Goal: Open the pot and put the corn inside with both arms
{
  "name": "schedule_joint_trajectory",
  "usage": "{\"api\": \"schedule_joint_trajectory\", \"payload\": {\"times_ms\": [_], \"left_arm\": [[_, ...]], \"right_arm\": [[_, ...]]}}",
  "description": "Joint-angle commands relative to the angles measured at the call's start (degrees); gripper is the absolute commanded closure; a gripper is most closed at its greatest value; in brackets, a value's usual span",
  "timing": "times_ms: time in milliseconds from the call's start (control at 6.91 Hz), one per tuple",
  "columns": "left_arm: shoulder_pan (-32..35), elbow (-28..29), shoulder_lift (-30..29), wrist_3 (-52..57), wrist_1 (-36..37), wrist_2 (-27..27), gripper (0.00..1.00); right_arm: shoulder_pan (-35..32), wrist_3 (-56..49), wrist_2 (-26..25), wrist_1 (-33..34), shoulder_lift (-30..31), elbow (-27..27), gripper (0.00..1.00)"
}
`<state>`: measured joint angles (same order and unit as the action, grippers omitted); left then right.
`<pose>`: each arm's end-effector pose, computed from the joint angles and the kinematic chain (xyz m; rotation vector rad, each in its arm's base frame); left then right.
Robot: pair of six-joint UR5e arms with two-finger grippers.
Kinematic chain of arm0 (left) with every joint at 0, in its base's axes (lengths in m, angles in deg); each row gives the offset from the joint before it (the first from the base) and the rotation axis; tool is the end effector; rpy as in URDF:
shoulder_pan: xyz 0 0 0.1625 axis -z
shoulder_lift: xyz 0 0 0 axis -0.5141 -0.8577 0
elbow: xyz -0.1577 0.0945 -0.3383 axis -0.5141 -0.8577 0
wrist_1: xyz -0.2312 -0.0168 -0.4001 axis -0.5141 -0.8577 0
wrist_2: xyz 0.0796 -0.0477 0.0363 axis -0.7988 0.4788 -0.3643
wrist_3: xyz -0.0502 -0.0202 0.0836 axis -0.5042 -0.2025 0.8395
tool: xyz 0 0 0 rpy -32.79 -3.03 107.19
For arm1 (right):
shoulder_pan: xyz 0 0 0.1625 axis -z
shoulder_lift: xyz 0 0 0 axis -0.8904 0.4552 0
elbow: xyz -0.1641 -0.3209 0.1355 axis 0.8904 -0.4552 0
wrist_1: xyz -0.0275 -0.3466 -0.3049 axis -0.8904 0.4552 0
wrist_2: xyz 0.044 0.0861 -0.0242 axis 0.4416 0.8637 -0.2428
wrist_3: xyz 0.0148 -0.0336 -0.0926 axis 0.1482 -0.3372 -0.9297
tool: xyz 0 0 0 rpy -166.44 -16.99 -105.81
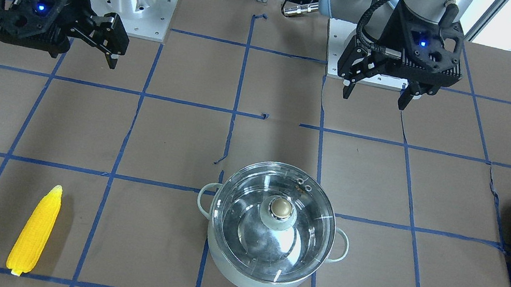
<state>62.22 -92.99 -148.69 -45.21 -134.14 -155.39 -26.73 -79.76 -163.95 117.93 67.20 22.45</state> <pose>-0.1606 -0.5242 0.4804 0.0059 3.1248 -0.1526 0.1289 -0.5521 0.4517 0.0185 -3.1316 -0.0896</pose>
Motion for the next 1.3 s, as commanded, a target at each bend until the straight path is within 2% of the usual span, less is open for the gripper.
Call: {"api": "schedule_joint_trajectory", "payload": {"times_ms": [0,289,724,1013,1158], "left_arm": [[0.09,0.26,-0.23,0.0,-0.21,0.16,0.0],[0.18,0.26,-0.14,0.0,-0.3,0.07,0.0],[0.09,0.35,-0.31,0.0,-0.21,0.33,0.0],[0.0,0.52,-3.55,-0.7,4.15,0.34,0.0],[0.0,1.48,-6.79,-2.53,5.4,0.34,0.0]], "right_arm": [[0.0,-0.05,-0.17,-0.15,-0.09,0.0,0.0],[0.18,0.82,-0.88,1.68,-1.66,-0.09,0.0],[4.38,2.41,-1.14,15.0,-6.49,0.0,0.0],[6.5,2.59,-0.26,21.69,-14.63,2.09,0.0],[6.59,3.2,-0.69,30.52,-18.85,3.68,0.0]]}}
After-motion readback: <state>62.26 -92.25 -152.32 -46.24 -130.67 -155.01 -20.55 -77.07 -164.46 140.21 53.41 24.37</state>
